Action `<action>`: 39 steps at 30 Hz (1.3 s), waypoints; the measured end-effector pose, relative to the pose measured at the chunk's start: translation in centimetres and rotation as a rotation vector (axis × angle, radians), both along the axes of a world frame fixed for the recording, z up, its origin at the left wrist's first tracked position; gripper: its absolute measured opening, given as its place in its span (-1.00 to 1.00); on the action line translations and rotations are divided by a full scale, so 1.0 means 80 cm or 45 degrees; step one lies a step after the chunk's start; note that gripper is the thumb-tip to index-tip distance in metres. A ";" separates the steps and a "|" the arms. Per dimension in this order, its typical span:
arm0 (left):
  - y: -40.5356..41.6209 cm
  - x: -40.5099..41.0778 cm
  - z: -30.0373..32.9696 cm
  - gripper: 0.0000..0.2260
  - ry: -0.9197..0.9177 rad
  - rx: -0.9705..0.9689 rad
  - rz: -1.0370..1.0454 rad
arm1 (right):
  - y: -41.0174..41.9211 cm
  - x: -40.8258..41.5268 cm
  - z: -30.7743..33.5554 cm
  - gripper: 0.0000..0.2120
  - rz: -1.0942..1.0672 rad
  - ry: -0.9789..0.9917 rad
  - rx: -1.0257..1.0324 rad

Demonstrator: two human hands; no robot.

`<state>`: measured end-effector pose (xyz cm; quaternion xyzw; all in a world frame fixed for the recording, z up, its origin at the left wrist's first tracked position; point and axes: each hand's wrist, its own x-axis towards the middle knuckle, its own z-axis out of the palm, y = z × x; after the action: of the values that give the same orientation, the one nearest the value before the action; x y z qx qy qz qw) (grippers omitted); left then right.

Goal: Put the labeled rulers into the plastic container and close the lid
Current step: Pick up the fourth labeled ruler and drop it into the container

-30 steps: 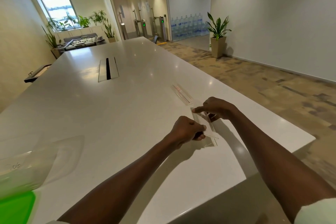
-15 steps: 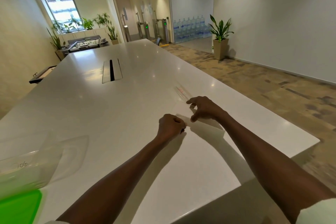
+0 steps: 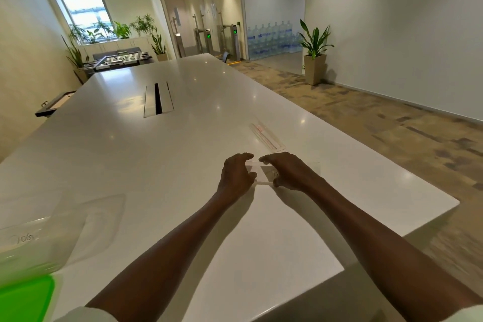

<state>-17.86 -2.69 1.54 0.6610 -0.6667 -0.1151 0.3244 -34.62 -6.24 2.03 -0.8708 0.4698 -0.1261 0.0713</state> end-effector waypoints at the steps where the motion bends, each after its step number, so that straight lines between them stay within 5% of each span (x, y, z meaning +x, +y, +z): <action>1: -0.002 0.001 -0.001 -0.55 -0.066 0.014 -0.027 | 0.000 -0.001 -0.001 -0.26 -0.001 0.006 -0.009; 15: -0.019 0.009 -0.011 -0.65 -0.234 -0.026 -0.062 | -0.008 -0.010 -0.005 -0.30 -0.030 -0.048 0.035; 26: -0.030 0.017 0.002 -0.34 -0.395 0.190 -0.235 | -0.023 -0.068 0.016 -0.33 -0.300 0.030 0.234; 34: -0.046 0.023 0.016 -0.49 -0.452 0.290 -0.329 | -0.019 -0.087 0.014 -0.59 -0.340 0.052 0.260; 39: -0.051 0.025 0.022 -0.59 -0.471 0.261 -0.356 | -0.018 -0.088 0.013 -0.57 -0.338 0.048 0.242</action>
<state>-15.86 -6.79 3.26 0.6017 -0.7845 -0.1032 0.1091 -41.67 -7.65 3.10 -0.7926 0.5918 -0.0729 0.1274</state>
